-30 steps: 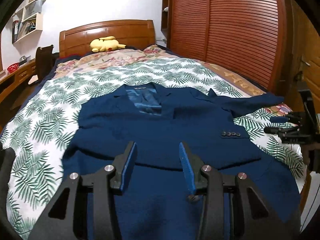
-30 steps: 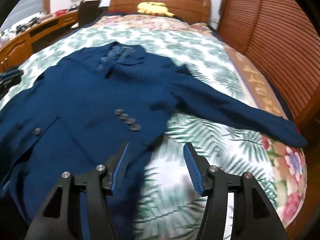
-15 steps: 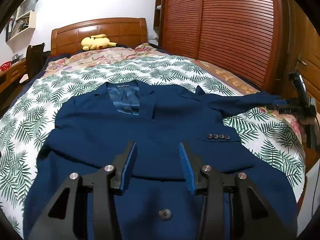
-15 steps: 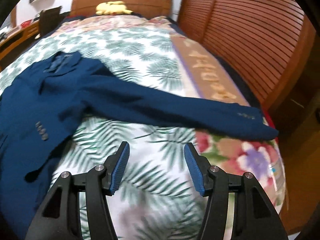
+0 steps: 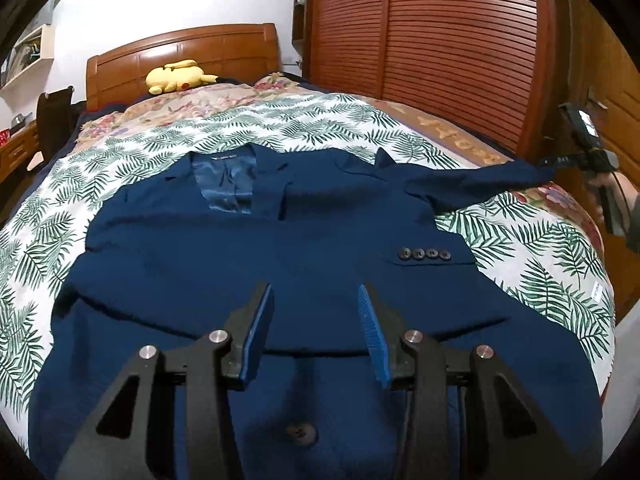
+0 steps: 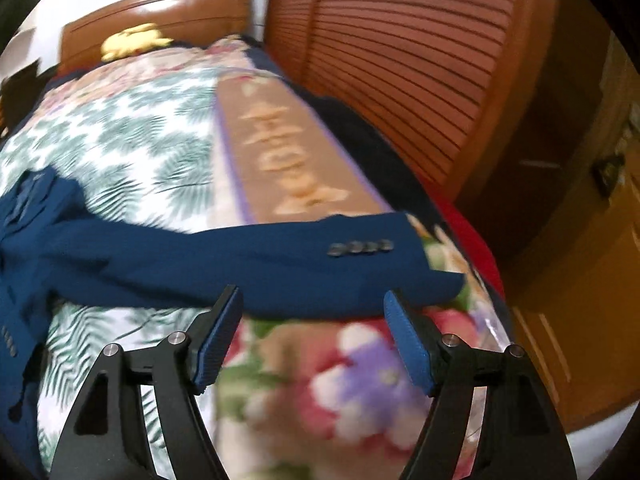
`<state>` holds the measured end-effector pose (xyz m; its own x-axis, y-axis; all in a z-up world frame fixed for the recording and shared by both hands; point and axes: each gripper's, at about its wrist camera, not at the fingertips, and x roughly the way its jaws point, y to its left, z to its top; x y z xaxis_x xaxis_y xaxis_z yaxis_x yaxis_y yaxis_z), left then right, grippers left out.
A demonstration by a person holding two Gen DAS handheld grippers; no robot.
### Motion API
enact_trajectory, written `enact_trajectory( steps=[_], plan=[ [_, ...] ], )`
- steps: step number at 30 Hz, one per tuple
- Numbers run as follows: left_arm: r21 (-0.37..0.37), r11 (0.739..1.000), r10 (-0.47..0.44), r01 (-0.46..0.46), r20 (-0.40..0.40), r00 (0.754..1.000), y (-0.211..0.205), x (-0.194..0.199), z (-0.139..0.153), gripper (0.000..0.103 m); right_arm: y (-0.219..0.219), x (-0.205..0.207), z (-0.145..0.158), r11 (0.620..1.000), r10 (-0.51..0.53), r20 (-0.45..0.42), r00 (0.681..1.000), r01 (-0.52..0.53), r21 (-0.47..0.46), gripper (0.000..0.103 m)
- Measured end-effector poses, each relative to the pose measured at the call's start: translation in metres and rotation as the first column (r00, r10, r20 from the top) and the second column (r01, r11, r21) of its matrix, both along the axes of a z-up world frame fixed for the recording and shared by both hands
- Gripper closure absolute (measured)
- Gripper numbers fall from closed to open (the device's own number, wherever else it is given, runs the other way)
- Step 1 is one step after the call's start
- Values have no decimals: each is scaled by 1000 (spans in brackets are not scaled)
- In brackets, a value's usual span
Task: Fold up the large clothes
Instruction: 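Open the right tool and move it to the sleeve cuff with buttons, then grasp the buttoned sleeve cuff with the right tool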
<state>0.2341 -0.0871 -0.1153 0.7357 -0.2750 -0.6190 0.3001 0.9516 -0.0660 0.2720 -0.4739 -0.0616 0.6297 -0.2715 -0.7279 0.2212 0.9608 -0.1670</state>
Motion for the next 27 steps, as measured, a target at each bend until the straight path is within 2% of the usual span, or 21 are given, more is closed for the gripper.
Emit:
enact_trajectory(
  steps=[8, 12, 19, 20, 21, 22, 23, 24, 27],
  plan=[
    [17, 1000, -18, 18, 0, 1000, -6, -2, -2, 60, -51, 11, -16, 983, -149, -29, 988, 152, 101, 28],
    [18, 1000, -22, 22, -7, 1000, -6, 0, -3, 60, -66, 16, -26, 970, -205, -55, 977, 211, 123, 28],
    [23, 999, -31, 31, -9, 999, -9, 0, -4, 60, -71, 24, -40, 959, -215, -76, 974, 225, 173, 29],
    [26, 999, -30, 31, -10, 999, -9, 0, -4, 60, -69, 25, -41, 961, -208, -73, 975, 217, 172, 38],
    [27, 999, -29, 30, -12, 1000, -9, 0, -4, 60, -67, 27, -42, 963, -196, -73, 978, 205, 174, 52],
    [27, 999, -29, 30, -12, 1000, -9, 0, -4, 60, -65, 29, -43, 966, -181, -73, 981, 191, 177, 62],
    [29, 999, -29, 29, -12, 1000, -9, 0, -4, 60, -62, 30, -43, 969, -163, -72, 984, 173, 177, 85],
    [29, 999, -28, 28, -12, 1000, -9, 0, -4, 60, -58, 33, -43, 972, -143, -71, 987, 154, 177, 95],
    [27, 999, -25, 26, -12, 1000, -8, 1, -4, 60, -44, 35, -40, 984, -100, -78, 992, 111, 140, 98]
  ],
)
